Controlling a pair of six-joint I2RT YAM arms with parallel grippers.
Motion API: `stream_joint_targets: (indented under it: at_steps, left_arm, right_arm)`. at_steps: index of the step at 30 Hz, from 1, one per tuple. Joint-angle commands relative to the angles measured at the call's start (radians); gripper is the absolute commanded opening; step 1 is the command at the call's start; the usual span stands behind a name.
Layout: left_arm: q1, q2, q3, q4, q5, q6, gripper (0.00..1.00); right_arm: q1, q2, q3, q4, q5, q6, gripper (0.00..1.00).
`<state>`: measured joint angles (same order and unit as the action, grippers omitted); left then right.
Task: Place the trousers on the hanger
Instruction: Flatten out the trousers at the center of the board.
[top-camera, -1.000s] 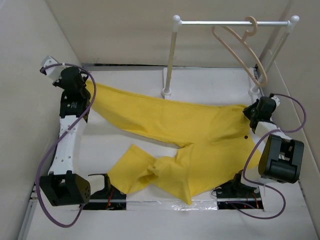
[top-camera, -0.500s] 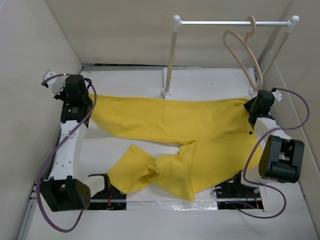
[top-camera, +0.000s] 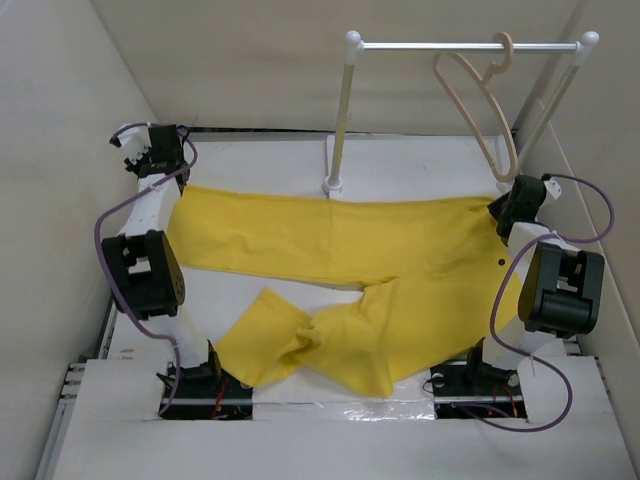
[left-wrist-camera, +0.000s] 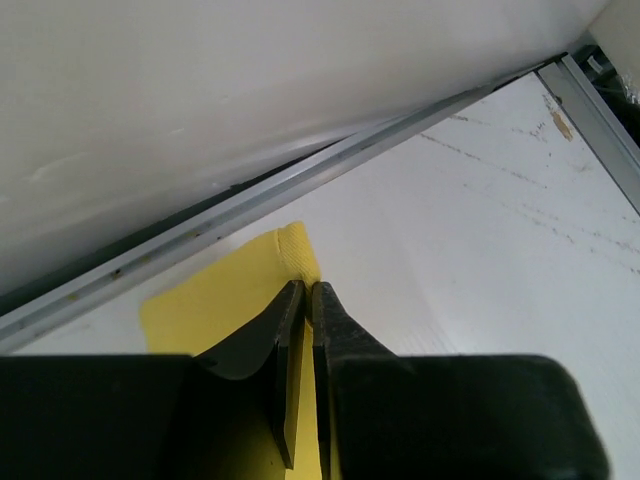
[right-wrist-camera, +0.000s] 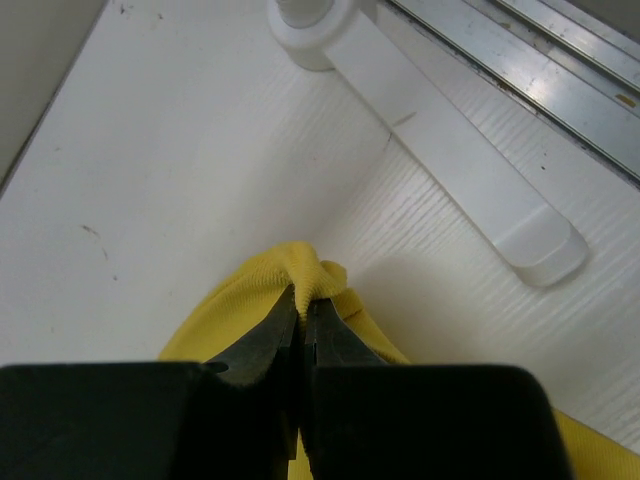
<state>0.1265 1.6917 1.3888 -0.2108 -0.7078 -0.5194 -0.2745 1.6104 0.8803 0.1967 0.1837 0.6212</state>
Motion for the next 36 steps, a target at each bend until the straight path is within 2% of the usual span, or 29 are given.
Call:
stream_joint_targets:
  at_steps: [1,4,5,6,8,9,12,17,20,21,22,23,24,25,26,28,29,30,32,33,35,36]
  left_arm:
    - [0.013,0.075,0.155,-0.012,0.005,0.025,0.04]
    - [0.013,0.144,0.187,0.001,0.039,0.028,0.14]
    - [0.013,0.163,0.193,0.004,0.050,0.029,0.27]
    - [0.013,0.169,0.196,0.007,0.068,0.035,0.35]
    - [0.013,0.169,0.211,-0.007,0.109,0.026,0.52]
    - [0.013,0.155,0.199,0.007,0.123,0.015,0.57]
    - [-0.039,0.057,0.119,0.082,0.171,0.019,0.61]
    - [-0.142,-0.172,-0.026,0.171,0.197,0.019,0.60]
    - [-0.194,-0.320,-0.131,0.205,0.238,0.007,0.57]
    - [-0.205,-0.354,-0.151,0.235,0.255,0.002,0.54]
    - [-0.205,-0.390,-0.186,0.243,0.313,-0.001,0.50]
    - [-0.220,-0.458,-0.197,0.249,0.350,-0.004,0.31]
    - [-0.232,-0.490,-0.206,0.254,0.387,-0.007,0.22]
    - [-0.232,-0.522,-0.229,0.261,0.462,-0.010,0.15]
    - [-0.232,-0.577,-0.238,0.269,0.494,-0.011,0.07]
    - [-0.232,-0.624,-0.249,0.263,0.536,-0.007,0.01]
    - [-0.232,-0.660,-0.252,0.261,0.548,0.001,0.00]
    - [-0.232,-0.676,-0.254,0.254,0.553,0.016,0.00]
    - [-0.232,-0.723,-0.272,0.260,0.582,0.033,0.00]
    - [-0.232,-0.736,-0.278,0.269,0.593,0.045,0.00]
    - [-0.232,-0.768,-0.299,0.286,0.648,0.081,0.07]
    - [-0.232,-0.777,-0.307,0.297,0.662,0.087,0.10]
  right_arm:
    - [-0.015,-0.006,0.066,0.118,0.045,-0.008,0.00]
    - [-0.015,-0.001,0.080,0.113,0.031,-0.015,0.02]
    - [-0.015,0.000,0.091,0.113,0.022,-0.021,0.04]
    - [-0.015,-0.003,0.094,0.095,0.007,-0.021,0.11]
    - [-0.015,-0.021,0.092,0.090,-0.030,-0.034,0.38]
    - [0.000,-0.032,0.089,0.075,-0.062,-0.037,0.61]
    - [0.063,-0.127,0.007,0.078,-0.078,-0.058,0.81]
    - [0.188,-0.296,-0.202,0.184,-0.108,-0.067,0.82]
    - [0.300,-0.421,-0.293,0.168,-0.112,-0.089,0.76]
    - [0.339,-0.456,-0.317,0.175,-0.127,-0.093,0.58]
    - [0.433,-0.534,-0.372,0.194,-0.144,-0.103,0.42]
    - [0.492,-0.572,-0.397,0.223,-0.165,-0.130,0.30]
    - [0.555,-0.604,-0.412,0.243,-0.194,-0.147,0.03]
    - [0.625,-0.648,-0.417,0.239,-0.217,-0.170,0.00]
    - [0.768,-0.662,-0.400,0.230,-0.234,-0.248,0.00]
    - [0.913,-0.670,-0.362,0.163,-0.260,-0.329,0.00]
    - [1.037,-0.655,-0.304,0.130,-0.263,-0.400,0.00]
    - [1.093,-0.641,-0.275,0.069,-0.282,-0.434,0.02]
    - [1.194,-0.575,-0.235,0.053,-0.318,-0.518,0.10]
    - [1.289,-0.543,-0.193,0.050,-0.357,-0.543,0.29]
    - [1.385,-0.468,-0.144,0.041,-0.359,-0.589,0.54]
    - [1.429,-0.378,-0.086,0.029,-0.349,-0.641,0.67]
